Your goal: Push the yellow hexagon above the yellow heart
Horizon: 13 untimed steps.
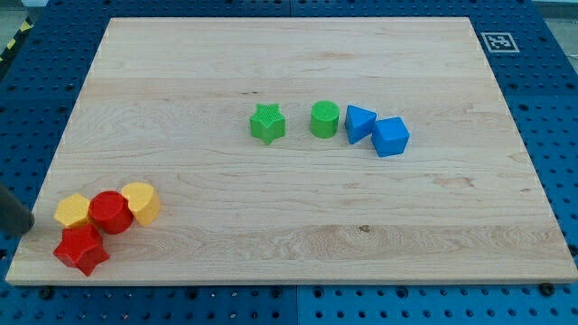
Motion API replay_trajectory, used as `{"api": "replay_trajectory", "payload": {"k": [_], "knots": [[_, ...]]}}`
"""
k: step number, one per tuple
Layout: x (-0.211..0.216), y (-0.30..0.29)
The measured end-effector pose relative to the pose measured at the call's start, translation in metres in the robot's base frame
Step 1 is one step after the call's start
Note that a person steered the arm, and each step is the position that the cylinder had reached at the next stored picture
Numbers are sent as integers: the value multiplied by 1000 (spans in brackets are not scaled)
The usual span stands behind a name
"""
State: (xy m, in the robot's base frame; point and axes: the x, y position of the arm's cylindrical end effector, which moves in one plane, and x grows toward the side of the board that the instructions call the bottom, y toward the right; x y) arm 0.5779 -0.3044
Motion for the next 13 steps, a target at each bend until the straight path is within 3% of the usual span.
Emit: {"api": "replay_trajectory", "payload": {"k": [4,10,13], "knots": [[7,57],[-81,61],[-69,93]]}}
